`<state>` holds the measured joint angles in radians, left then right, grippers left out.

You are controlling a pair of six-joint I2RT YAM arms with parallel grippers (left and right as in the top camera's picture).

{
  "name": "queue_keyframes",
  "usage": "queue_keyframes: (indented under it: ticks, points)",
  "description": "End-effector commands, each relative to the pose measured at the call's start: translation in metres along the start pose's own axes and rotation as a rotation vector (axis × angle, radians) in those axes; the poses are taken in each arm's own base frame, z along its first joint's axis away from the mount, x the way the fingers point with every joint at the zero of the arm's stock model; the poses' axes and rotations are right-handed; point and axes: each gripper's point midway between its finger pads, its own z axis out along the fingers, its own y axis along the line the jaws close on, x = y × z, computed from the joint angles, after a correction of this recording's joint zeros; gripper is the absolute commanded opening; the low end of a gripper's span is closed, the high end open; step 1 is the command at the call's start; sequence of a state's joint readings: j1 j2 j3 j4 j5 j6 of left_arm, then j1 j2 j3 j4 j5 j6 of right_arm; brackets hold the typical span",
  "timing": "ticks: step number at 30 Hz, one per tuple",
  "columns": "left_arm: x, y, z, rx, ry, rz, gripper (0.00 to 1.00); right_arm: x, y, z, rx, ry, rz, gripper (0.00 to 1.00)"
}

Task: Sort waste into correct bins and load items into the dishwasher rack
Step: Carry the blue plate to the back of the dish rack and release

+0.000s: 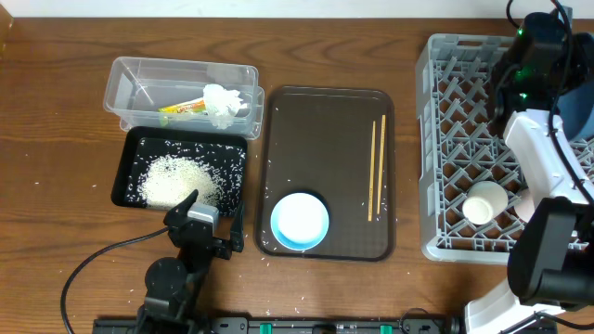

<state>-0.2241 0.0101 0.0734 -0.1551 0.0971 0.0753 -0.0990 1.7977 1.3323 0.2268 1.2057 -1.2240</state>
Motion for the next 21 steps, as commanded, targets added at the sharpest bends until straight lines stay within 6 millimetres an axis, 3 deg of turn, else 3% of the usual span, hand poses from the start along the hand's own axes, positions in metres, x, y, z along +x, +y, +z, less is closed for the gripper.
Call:
queue_keyframes:
  ticks: [1,9,10,13,14,15,21]
  points:
    - [0.012,0.003,0.002,-0.016,0.026,-0.007,0.91,0.002,0.008,0.001,-0.019,0.002,-0.027,0.01]
    - [0.012,0.003,0.002,-0.016,0.026,-0.007,0.91,-0.002,0.032,0.002,-0.043,0.005,-0.085,0.02]
    - [0.012,0.003,0.002,-0.016,0.026,-0.007,0.91,-0.005,0.033,-0.001,-0.046,-0.007,-0.08,0.1]
    - [0.012,0.003,0.002,-0.016,0.026,-0.007,0.9,-0.018,0.034,-0.014,-0.048,-0.053,-0.041,0.65]
    - [0.012,0.003,0.002,-0.016,0.026,-0.007,0.91,-0.023,0.034,-0.02,-0.046,-0.068,-0.013,0.73]
    - [0.012,0.003,0.002,-0.017,0.026,-0.007,0.91,-0.028,0.034,-0.026,-0.048,-0.083,0.01,0.78]
    - [0.012,0.003,0.002,-0.016,0.026,-0.007,0.9,-0.053,0.036,-0.072,-0.066,-0.181,0.113,0.81]
